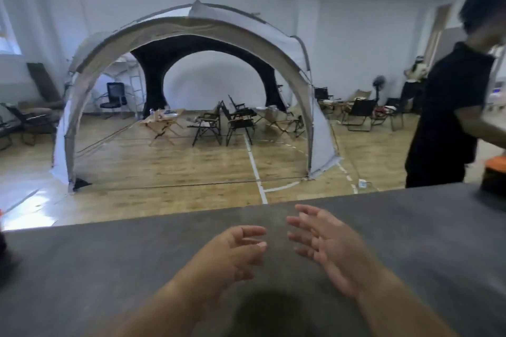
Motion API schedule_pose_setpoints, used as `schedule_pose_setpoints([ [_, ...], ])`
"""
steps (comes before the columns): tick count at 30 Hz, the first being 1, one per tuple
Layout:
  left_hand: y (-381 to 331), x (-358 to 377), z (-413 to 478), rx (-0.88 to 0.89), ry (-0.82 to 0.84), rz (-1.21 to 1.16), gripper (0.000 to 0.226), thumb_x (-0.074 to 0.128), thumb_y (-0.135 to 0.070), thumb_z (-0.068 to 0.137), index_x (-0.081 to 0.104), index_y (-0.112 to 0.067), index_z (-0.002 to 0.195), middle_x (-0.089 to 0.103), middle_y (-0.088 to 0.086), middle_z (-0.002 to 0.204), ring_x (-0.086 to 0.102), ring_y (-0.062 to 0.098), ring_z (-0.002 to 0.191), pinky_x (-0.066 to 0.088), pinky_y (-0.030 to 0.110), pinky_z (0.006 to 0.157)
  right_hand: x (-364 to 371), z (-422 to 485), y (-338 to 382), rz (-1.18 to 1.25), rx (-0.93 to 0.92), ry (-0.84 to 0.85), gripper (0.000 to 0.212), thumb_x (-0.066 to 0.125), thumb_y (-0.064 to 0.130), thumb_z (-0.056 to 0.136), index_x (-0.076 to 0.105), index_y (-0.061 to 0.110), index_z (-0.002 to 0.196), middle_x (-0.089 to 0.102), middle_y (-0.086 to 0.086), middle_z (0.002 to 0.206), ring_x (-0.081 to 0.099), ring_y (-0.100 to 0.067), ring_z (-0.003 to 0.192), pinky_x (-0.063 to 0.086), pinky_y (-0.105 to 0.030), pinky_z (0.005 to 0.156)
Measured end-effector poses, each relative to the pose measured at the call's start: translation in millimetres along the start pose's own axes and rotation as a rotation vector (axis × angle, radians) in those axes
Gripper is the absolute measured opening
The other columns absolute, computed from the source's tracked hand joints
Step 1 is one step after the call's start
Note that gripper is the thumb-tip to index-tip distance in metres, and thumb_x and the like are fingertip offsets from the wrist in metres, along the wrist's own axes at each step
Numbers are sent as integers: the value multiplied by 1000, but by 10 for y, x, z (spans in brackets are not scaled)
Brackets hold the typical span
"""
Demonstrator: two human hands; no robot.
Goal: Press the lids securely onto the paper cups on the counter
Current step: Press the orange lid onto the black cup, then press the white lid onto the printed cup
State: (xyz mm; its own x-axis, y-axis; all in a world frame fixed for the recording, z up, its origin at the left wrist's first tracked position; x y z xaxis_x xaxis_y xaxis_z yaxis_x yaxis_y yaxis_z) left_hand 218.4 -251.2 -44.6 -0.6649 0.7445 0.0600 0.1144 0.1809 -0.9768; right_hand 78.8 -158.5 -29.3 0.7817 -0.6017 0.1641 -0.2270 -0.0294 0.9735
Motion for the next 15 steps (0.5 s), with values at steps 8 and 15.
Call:
schedule_pose_setpoints([
  [8,40,2219,522,-56,303,170,20,61,-5,90,63,-12,108,72,4,87,64,14,71,49,25,59,-2733,-437,660,-380,-217,-455,23,63,27,95,51,39,111,58,8,122,59,-7,103,48,-30,82],
  [15,-69,4159,955,-50,442,224,26,63,-20,93,58,-21,118,70,5,107,64,16,86,52,30,73,-4164,-781,1232,-680,-258,-600,51,62,27,96,43,26,143,49,4,139,50,-11,121,39,-26,94],
])
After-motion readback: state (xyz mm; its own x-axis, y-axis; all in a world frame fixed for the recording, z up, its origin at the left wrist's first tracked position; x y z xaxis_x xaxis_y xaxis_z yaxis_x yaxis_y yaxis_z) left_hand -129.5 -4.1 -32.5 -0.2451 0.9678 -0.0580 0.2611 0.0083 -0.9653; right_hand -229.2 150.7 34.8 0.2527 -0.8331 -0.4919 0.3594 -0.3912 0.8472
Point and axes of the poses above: each hand's wrist, its own z-axis towards the middle knuckle, its own x-axis out of the palm, y = z × x, the point moved 10 cm from there along z, towards the middle knuckle
